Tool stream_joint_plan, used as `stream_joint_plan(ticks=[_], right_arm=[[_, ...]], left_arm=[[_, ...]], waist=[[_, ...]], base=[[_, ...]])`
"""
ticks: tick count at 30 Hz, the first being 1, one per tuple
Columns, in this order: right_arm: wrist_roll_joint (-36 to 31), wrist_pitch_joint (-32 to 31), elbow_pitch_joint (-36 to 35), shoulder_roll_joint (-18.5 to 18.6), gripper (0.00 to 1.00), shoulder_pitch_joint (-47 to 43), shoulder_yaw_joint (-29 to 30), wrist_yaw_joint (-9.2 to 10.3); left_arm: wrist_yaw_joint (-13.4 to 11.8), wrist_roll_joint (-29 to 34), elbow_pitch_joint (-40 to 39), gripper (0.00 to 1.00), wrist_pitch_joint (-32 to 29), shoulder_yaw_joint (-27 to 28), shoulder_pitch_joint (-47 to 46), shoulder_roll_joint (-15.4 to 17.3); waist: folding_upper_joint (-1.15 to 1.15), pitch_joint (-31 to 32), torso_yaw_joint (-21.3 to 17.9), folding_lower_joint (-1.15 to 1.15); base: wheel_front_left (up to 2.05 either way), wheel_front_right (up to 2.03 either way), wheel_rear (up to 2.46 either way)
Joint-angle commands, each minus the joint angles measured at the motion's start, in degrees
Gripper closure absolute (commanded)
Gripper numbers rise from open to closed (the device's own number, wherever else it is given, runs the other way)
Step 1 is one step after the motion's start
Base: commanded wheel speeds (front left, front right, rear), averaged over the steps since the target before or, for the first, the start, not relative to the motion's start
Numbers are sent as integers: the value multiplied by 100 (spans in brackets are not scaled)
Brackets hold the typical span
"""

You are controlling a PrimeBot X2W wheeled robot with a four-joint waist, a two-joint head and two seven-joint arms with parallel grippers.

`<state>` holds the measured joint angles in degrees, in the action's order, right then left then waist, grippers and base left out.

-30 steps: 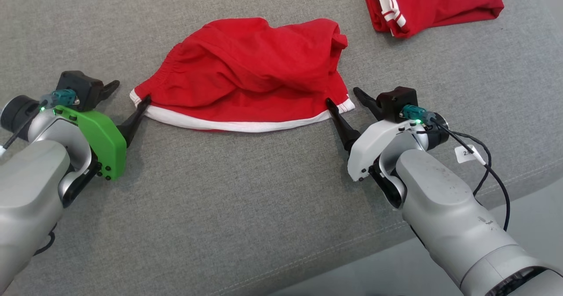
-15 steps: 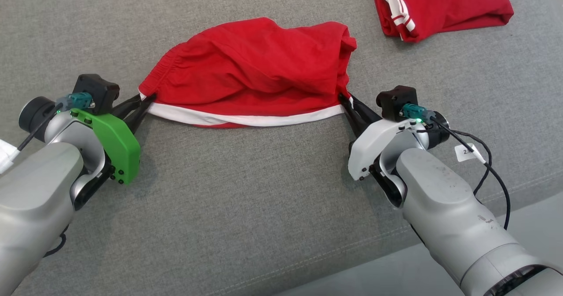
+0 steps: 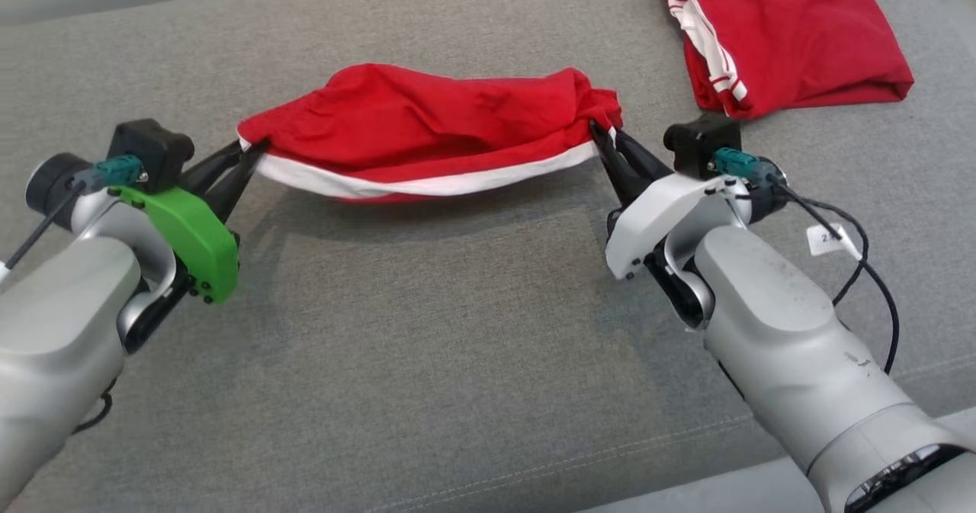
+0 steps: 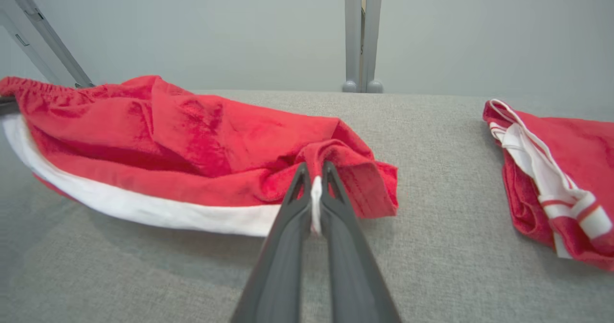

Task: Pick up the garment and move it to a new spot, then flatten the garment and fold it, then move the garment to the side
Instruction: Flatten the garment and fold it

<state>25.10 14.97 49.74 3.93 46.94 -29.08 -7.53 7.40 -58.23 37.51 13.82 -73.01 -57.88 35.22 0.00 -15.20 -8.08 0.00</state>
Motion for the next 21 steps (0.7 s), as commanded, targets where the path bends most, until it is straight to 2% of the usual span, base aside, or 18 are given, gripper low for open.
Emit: stream_joint_plan(ticks=[1, 7, 12, 21], right_arm=[[90, -56, -78, 50, 100, 186, -57, 8], [210, -380, -216, 337, 100, 1052, -296, 9], [562, -703, -167, 368, 100, 2124, -414, 9], [971, -939, 681, 387, 100, 4171, -269, 9]], left_arm=[[5, -19, 1, 100, 56, 28, -232, 47], [5, -221, -72, 100, 31, 211, -1117, 136], [5, -454, 26, 100, -293, 382, -2086, 146], [5, -423, 679, 100, -779, 517, -3877, -186]], waist=[[0, 250, 334, 0], [0, 105, 558, 0], [0, -311, 599, 0], [0, -1034, 605, 0]], base=[[0, 0, 0], [0, 0, 0], [0, 0, 0], [0, 0, 0]])
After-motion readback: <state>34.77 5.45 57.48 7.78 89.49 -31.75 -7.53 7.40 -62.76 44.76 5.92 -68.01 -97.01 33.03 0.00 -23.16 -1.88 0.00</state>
